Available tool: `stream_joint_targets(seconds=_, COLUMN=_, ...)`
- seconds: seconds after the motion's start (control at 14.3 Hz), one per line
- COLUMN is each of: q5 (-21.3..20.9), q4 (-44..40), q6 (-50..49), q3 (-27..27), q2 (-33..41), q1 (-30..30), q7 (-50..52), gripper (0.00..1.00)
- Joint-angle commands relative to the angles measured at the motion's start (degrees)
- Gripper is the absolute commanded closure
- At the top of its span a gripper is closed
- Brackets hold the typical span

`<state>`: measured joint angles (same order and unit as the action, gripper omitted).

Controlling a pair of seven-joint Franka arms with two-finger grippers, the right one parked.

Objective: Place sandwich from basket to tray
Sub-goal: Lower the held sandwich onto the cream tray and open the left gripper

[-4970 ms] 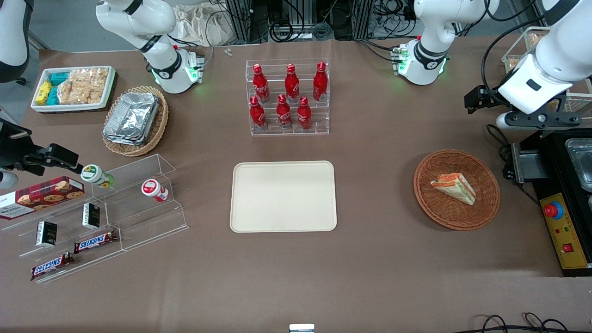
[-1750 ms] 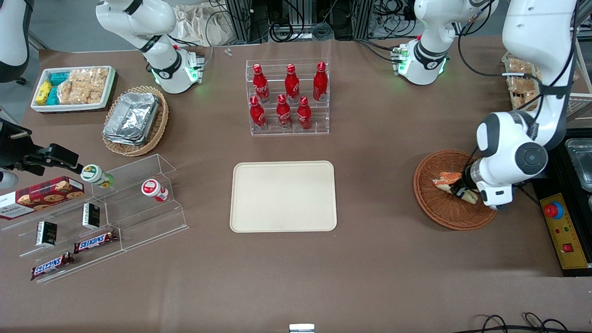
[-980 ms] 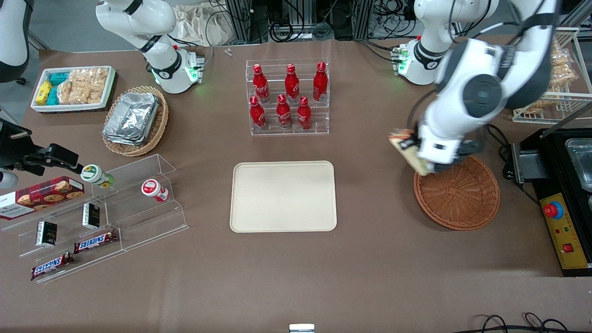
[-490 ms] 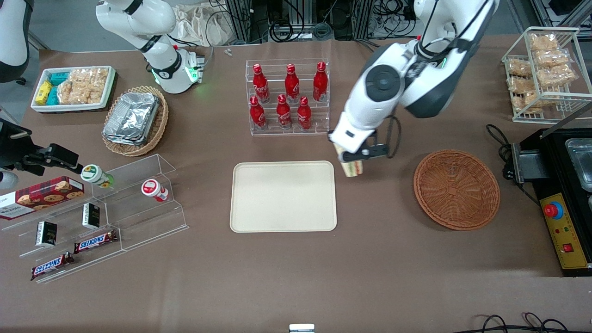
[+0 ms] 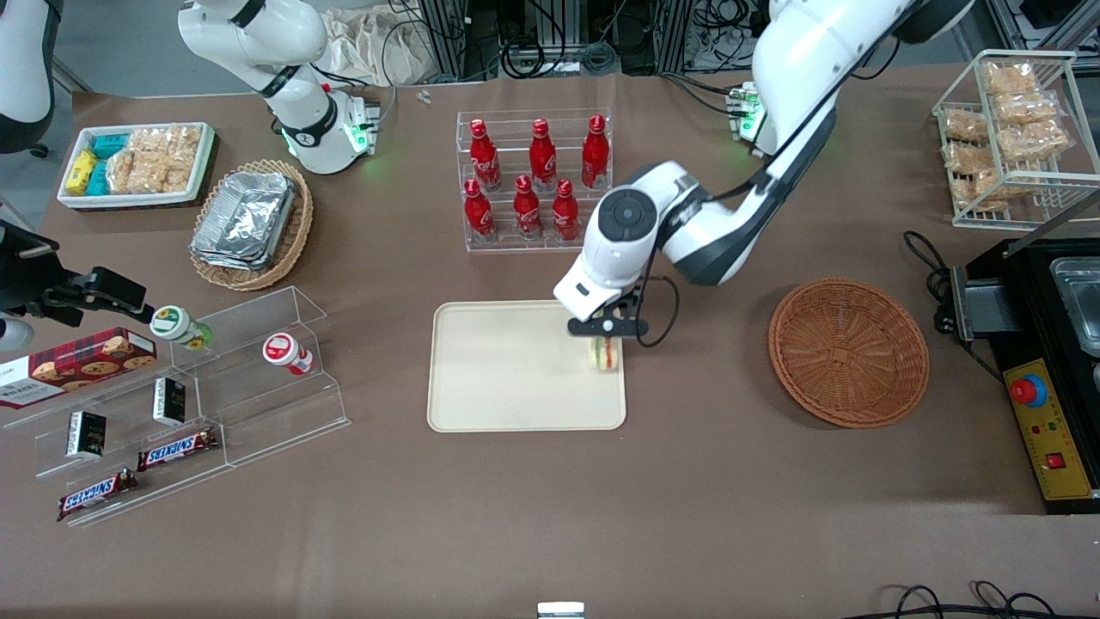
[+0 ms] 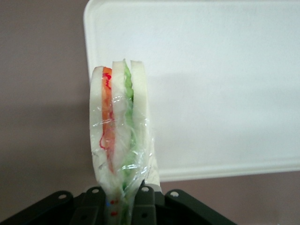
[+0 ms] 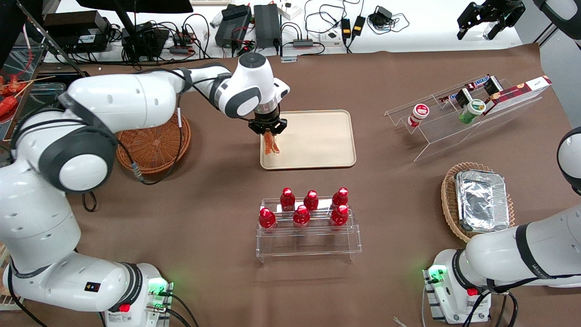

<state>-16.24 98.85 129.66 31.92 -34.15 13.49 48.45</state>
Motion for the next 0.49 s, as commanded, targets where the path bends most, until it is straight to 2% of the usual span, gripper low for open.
stream_joint_targets(seconds=0.0, q5=-4.8, q4=-4.8, q6=-0.1, q3=-0.1, q2=-4.4, q1=0.9, q7=-0.1, gripper=1.0)
stream_joint_targets(seconds=0.07, q5=-5.6, q4=-4.7, q6=0.0, q3=-0.2, q2=-4.7, q1=0.9, q7=-0.5, gripper=1.0)
stream_joint_targets(seconds=0.21, q5=-6.8, q4=-4.8, q6=0.1, q3=-0.2, q2=-6.3, q1=0.9, q7=-0.6, gripper=0.88)
stream_joint_targets(seconds=0.35, q5=-8.3, q4=-4.8, q6=0.1, q3=-0.2, q2=-7.5, q1=0.9, q7=0.1, gripper=0.61)
stream_joint_targets(seconds=0.42, q5=-8.6, q4=-4.8, q6=0.1, q3=-0.2, q2=-7.7, q1=1.0, q7=0.3, gripper=0.37)
